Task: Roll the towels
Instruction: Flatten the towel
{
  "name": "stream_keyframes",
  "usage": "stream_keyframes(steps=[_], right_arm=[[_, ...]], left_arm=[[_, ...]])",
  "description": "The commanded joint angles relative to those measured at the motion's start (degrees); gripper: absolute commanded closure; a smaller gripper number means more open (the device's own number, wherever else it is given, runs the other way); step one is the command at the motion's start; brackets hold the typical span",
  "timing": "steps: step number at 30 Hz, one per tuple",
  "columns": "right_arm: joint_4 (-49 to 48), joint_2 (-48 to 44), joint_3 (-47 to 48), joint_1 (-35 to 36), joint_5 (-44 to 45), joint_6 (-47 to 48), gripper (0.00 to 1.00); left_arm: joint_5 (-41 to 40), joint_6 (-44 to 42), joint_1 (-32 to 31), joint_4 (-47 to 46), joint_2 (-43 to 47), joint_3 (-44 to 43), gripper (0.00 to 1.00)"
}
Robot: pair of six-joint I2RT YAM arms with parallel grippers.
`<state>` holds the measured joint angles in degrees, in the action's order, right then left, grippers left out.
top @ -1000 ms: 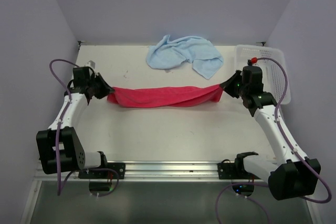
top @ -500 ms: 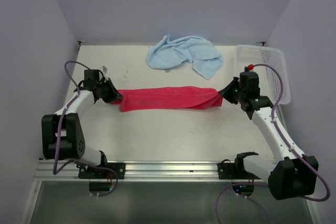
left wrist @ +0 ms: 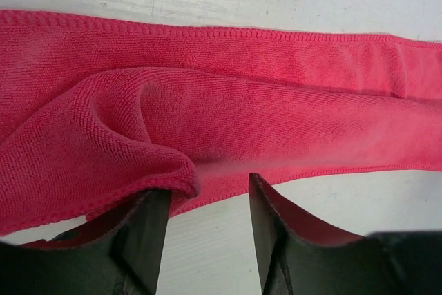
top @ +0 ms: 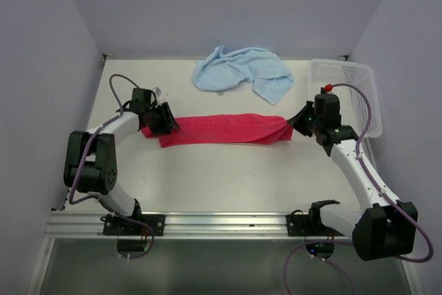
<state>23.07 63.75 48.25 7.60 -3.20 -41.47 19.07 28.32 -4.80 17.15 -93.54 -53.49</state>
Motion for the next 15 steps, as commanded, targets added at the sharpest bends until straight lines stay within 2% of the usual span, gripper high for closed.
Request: stream_keyframes(steps=[1, 8, 15], right_arm=[[-2.15, -0.03, 0.35, -0.3, -1.19, 1.13, 1.0], [-2.42, -0.03, 0.0, -0.21, -2.24, 0.78, 1.0], [-2.68, -0.29, -0.17, -0.21, -2.95, 0.69, 1.0]], left_arm=[[-0.43, -1.24, -0.04, -1.07, 2.48, -3.1, 0.46], [-6.66, -2.65, -0.04, 0.43, 12.13, -3.29, 0.4], [-10.46, -1.25, -0.04, -0.88, 16.89, 4.0, 0.4]])
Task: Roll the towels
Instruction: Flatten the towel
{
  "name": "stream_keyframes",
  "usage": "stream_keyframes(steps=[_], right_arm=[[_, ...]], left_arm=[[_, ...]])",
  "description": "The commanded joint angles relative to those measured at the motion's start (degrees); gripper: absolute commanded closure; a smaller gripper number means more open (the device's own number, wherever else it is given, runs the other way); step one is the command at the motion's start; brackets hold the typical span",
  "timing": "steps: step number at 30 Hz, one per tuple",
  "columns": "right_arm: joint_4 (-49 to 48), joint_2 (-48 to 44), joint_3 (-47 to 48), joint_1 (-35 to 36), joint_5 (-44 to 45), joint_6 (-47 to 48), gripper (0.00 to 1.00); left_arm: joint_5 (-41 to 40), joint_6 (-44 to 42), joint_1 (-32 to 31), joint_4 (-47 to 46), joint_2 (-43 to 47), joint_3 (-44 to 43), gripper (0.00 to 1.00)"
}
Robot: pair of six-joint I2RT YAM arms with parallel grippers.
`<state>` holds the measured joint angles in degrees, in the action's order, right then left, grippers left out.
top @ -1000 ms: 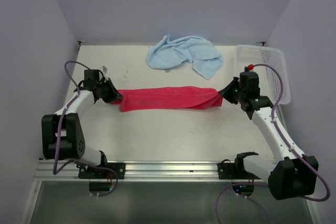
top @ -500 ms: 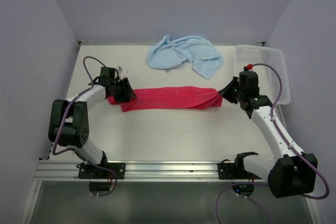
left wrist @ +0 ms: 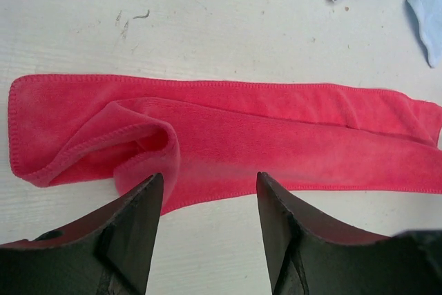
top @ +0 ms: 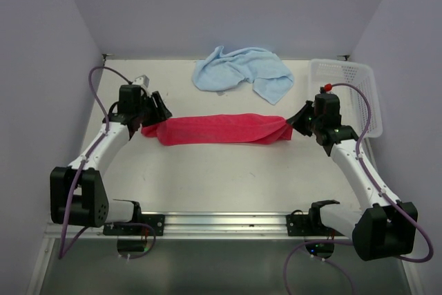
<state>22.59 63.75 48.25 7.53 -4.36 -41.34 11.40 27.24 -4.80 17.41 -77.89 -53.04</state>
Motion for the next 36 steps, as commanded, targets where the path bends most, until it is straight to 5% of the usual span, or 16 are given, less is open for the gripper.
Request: stream_keyframes(steps=[1, 6, 18, 26, 36], right_arm=[[-2.2, -0.38, -0.35, -0.23, -1.88, 0.65, 1.0], [-2.29, -0.38, -0.61, -0.15, -2.32, 0.82, 1.0], [-3.08, 0.85, -1.05, -0.23, -2.5, 1.44, 1.0], [-3.25, 0.85, -1.23, -0.32, -2.41, 1.62, 1.0], [-2.99, 1.2, -0.88, -0.85, -2.41, 2.76, 1.0]], left_arm=[[-2.52, 0.09, -0.04, -1.85, 1.25, 5.73, 0.4], [-1.73, 0.88, -0.04, -4.4, 0.19, 9.0, 0.43], [-16.13, 9.74, -0.04, -5.02, 10.47, 15.5, 0.48], [-20.54, 14.06, 0.14, -5.36, 6.52, 17.17, 0.63], [-20.36, 12.75, 0.23, -11.87, -0.15, 15.16, 0.62]])
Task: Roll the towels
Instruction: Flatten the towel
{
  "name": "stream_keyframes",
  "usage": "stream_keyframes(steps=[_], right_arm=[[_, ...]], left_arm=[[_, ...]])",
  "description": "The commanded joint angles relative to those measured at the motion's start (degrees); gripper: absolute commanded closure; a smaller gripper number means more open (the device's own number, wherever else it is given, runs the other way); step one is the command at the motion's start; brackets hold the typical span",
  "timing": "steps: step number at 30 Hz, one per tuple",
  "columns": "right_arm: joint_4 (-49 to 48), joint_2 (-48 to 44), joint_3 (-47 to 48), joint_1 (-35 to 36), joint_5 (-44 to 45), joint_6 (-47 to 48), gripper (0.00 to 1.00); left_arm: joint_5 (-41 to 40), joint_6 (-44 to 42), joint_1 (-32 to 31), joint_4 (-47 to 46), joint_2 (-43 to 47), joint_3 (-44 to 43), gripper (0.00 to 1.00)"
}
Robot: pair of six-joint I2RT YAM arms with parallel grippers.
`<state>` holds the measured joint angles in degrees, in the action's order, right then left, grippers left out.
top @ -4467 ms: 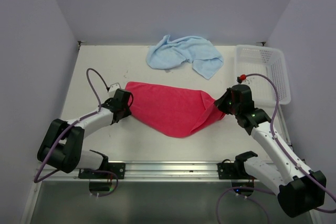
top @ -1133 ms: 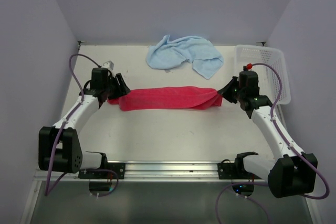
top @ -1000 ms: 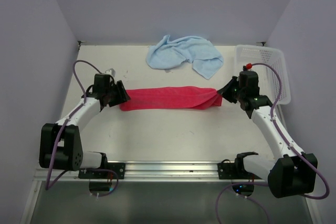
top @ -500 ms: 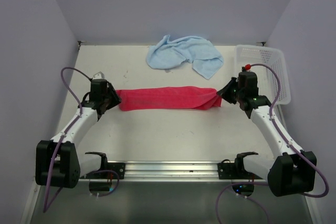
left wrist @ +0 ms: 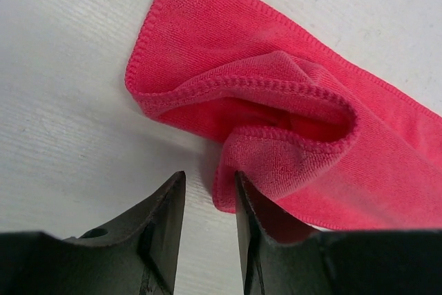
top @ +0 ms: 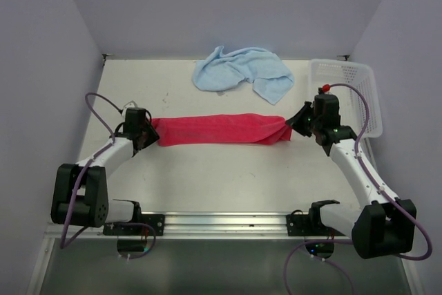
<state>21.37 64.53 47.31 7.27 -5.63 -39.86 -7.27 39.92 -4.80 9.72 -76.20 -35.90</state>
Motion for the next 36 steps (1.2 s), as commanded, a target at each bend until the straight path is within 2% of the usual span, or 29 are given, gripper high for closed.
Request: stream_keyframes(steps=[1, 20, 27, 36], right_arm=[[-1.59, 0.51, 0.15, -0.67, -1.23, 1.36, 1.0], [-2.38, 1.74, 0.24, -1.55, -1.84, 1.27, 1.0], [-2.38, 2.18, 0.5, -1.73, -1.75, 1.36, 1.0], [-2.91, 2.53, 0.15, -1.91, -2.02, 1.27, 1.0]], left_arm=[[-2.05, -0.11, 0.23, -4.53, -3.15, -2.15, 0.62], [0.76, -5.2, 0.4, -14.46, -6.58, -1.98, 0.59], [3.4, -6.17, 0.4, -15.43, -9.84, -3.3, 0.59], [5.33, -7.23, 0.32, -16.22, -9.49, -3.65, 0.59]])
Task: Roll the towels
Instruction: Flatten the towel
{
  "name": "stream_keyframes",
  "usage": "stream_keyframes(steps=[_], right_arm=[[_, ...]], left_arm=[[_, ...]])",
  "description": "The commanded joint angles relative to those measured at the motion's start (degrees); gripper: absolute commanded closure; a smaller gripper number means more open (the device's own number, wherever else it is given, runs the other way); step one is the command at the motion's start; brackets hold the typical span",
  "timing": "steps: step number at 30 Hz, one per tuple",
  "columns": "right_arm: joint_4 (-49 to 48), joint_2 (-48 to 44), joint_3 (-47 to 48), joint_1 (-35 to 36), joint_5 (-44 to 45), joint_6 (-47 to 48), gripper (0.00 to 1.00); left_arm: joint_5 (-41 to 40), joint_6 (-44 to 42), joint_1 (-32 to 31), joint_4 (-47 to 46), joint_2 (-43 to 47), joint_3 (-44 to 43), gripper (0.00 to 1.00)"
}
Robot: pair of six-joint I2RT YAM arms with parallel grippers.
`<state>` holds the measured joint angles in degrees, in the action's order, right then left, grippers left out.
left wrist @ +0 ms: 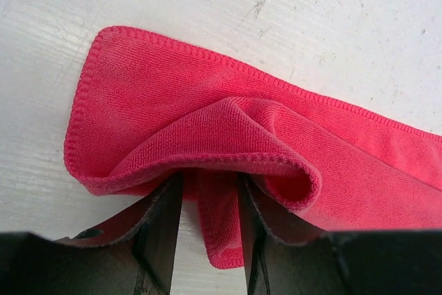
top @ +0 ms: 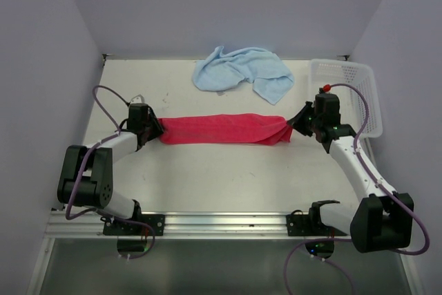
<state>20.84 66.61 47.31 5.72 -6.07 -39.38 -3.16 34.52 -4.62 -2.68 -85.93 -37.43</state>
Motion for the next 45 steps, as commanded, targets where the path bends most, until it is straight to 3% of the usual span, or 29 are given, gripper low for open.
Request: stream_keyframes(steps=[1, 19, 21, 26, 32, 37, 45], right_arm=[[-2.47, 0.54, 0.06, -0.35, -1.49, 0.79, 1.0], [-2.56, 0.01, -0.81, -0.97, -1.84, 0.7, 1.0], [-2.56, 0.01, -0.82, -1.06, -1.93, 0.53, 1.0], [-2.21, -0.25, -0.82, -1.06, -1.85, 0.53, 1.0], [-1.42, -1.22, -0.38, -1.32, -0.35, 0.88, 1.0], [-1.42, -1.31, -0.2, -1.5, -0.61, 0.53, 1.0], [-0.28, -2.18, 1.11, -1.76, -0.35, 0.61, 1.0]], left_arm=[[1.22, -1.83, 0.14, -3.83, 0.24, -1.95, 0.59], [2.37, -1.91, 0.14, -3.3, 1.38, -1.85, 0.71], [2.37, -1.92, 0.14, -2.95, 1.64, -2.03, 0.79], [2.02, -2.27, 0.14, -1.28, 2.87, -2.65, 0.82], [1.23, -2.71, 0.14, 2.58, 6.38, -5.19, 0.85], [0.0, -3.59, 0.14, 8.39, 7.88, -8.01, 0.99], [-2.19, -1.66, 0.32, 14.88, 10.52, -11.86, 1.0]])
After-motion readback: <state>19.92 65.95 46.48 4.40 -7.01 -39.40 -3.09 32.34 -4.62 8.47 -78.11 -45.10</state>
